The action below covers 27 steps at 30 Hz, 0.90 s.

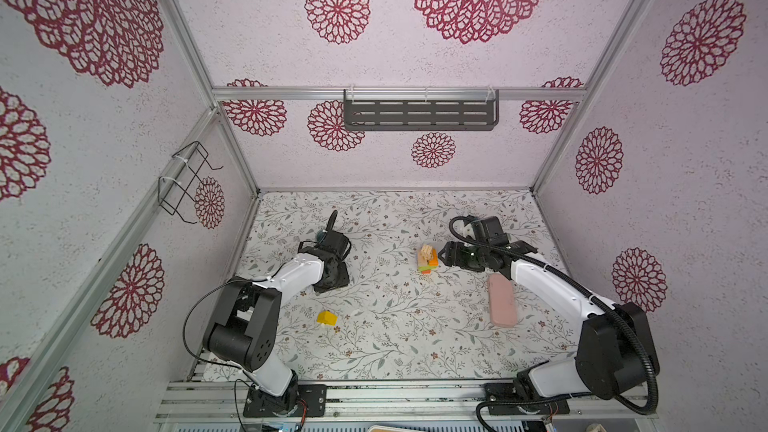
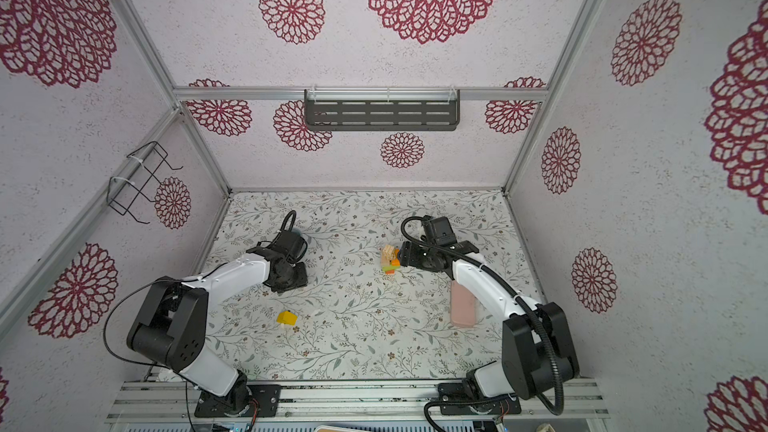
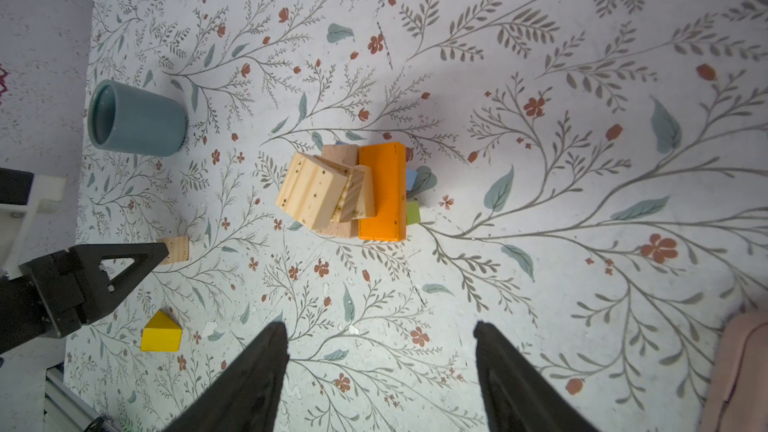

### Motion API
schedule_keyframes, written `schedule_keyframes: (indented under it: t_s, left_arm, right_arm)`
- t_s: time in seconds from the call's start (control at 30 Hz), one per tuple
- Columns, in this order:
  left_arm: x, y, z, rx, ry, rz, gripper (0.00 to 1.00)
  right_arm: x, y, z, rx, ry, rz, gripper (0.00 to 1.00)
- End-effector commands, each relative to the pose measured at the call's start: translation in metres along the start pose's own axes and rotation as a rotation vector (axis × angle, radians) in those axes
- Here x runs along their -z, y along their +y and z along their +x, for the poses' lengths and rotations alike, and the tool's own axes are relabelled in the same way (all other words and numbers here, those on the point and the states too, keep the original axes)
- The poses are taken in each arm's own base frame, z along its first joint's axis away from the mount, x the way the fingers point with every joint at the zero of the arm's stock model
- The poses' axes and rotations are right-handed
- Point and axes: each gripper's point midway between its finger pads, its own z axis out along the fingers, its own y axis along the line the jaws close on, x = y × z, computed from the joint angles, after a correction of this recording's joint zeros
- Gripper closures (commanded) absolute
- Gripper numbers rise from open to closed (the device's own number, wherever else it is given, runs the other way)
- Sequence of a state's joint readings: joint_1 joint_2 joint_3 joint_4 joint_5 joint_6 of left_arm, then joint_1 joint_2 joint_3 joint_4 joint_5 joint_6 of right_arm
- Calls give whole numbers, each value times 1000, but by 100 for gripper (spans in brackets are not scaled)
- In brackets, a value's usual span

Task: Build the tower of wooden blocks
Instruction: 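Lower the left gripper onto the pine cube and grasp it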

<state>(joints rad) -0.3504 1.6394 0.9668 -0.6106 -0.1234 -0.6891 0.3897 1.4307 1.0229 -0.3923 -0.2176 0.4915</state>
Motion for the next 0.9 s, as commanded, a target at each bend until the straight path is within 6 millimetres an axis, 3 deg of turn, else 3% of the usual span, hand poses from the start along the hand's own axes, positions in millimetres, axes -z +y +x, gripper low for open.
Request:
schedule_keyframes:
  t_s: [0.0, 0.43, 0.87]
  left_arm:
    - [-1, -9, -13, 15, -28, 34, 56]
    - [-9, -12, -14, 25, -18, 45, 65]
    - [0, -19, -18, 32, -25, 79, 85]
  right_arm:
    - [6, 14, -15, 15, -28, -19, 26]
    - [-4, 22, -15, 37, -5, -26, 27]
    - [-5, 19, -8, 46, 11, -24, 26]
